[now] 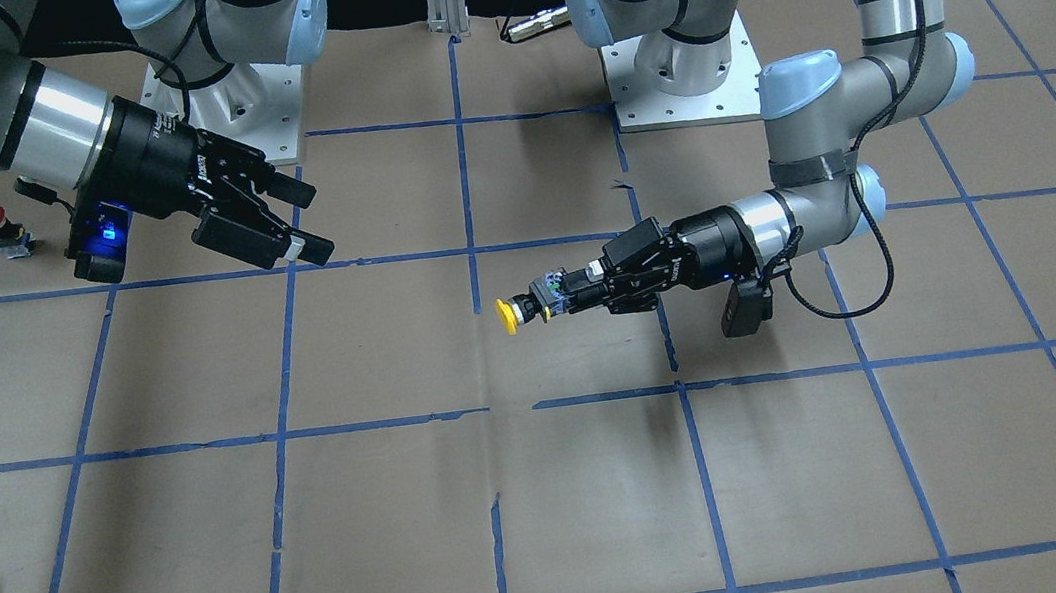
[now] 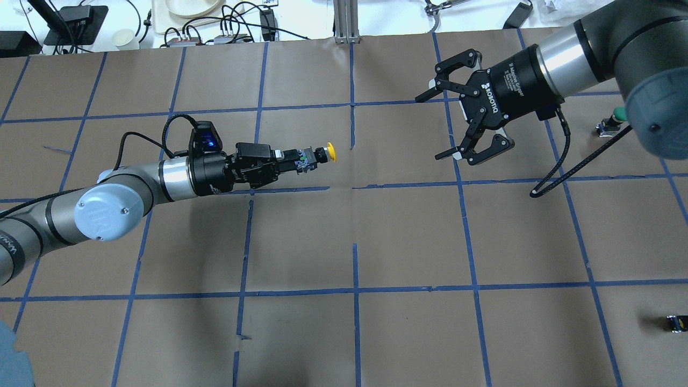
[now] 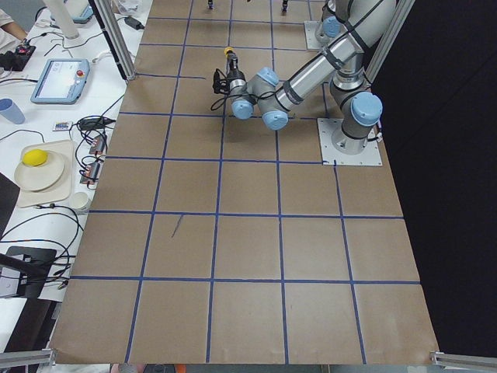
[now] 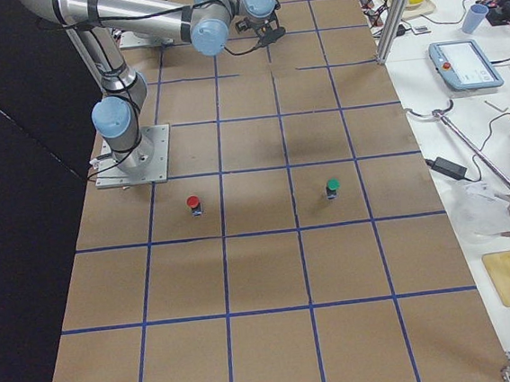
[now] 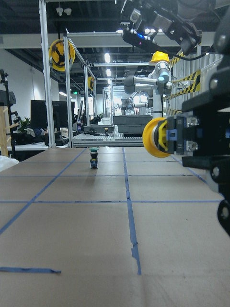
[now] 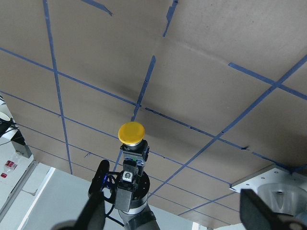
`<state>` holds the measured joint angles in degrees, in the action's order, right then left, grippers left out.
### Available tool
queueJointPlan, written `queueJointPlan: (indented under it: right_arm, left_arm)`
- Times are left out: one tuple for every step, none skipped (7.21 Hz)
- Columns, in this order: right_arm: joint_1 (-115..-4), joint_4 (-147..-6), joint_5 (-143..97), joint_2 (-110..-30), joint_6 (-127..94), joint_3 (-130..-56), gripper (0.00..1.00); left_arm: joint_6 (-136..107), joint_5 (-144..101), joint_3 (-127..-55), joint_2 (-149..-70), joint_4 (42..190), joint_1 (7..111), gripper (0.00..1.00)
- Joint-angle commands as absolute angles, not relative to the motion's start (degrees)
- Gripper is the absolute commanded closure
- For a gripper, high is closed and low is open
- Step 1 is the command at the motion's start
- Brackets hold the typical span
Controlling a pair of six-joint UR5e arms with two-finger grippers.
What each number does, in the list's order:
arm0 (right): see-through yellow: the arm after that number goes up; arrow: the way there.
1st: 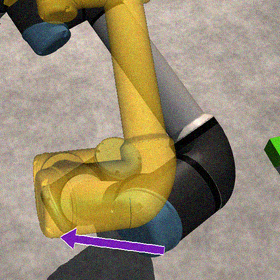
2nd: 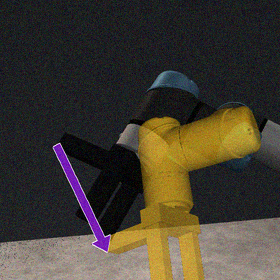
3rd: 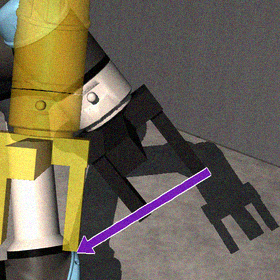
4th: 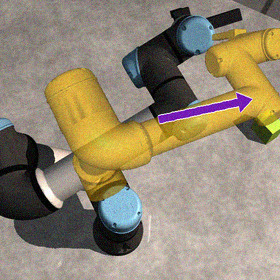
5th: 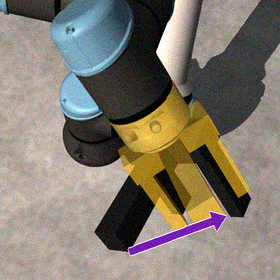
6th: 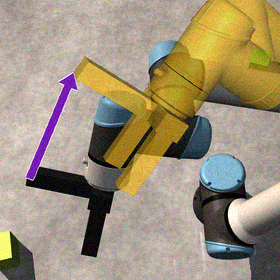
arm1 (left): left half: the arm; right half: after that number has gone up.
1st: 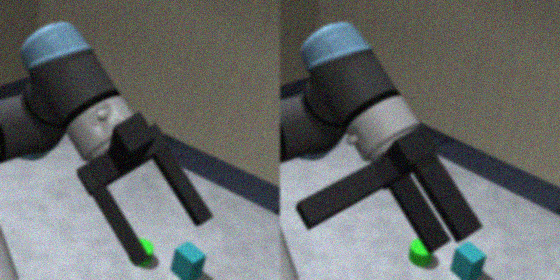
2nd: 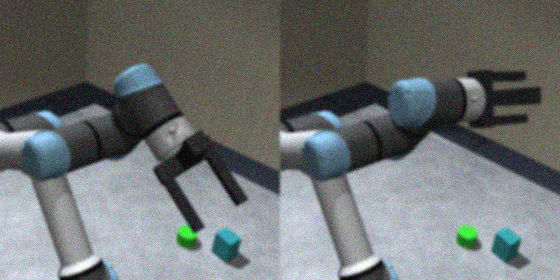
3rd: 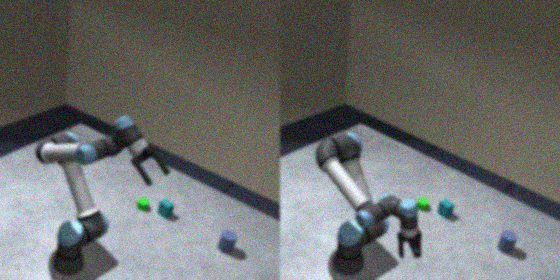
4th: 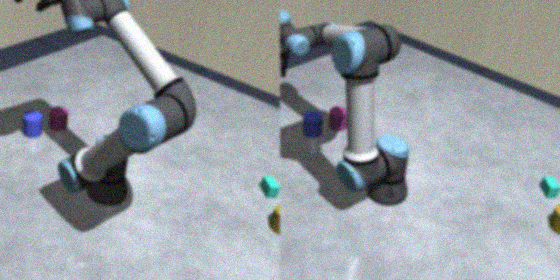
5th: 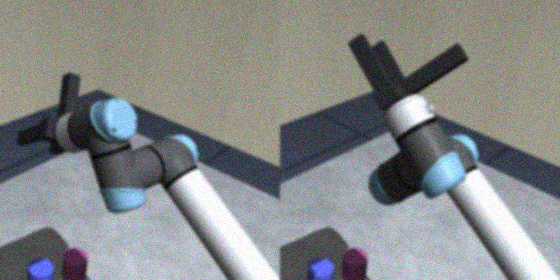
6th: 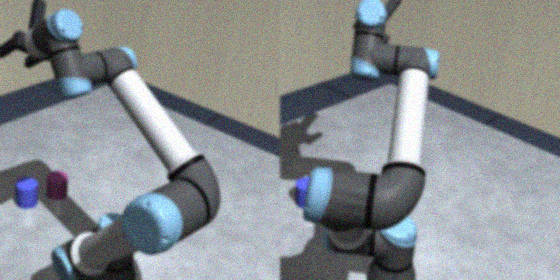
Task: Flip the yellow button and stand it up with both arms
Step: 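Lift the yellow button toward the right gripper while the right gripper turns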
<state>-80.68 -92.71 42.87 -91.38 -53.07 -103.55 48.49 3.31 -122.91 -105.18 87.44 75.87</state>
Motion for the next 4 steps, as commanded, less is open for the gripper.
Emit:
queueJointPlan:
  right_arm:
    - [-81.3,-93.1,36.4,-90.3,-53.0,-104.2,0.00]
    - [-81.4,-93.8,34.8,-88.6,-52.7,-103.7,0.00]
    - [-81.4,-97.3,35.2,-88.2,-53.0,-104.1,0.00]
    - [-81.4,-97.4,35.9,-88.2,-53.3,-104.2,0.00]
  left_arm:
    - [48.7,-8.1,-123.6,-104.9,87.3,82.3,1.00]
    - [48.8,-10.8,-123.5,-104.9,86.8,84.1,1.00]
    - [48.8,-13.6,-123.4,-104.5,86.2,86.3,1.00]
    - [48.7,-17.9,-123.3,-104.2,85.4,88.7,0.99]
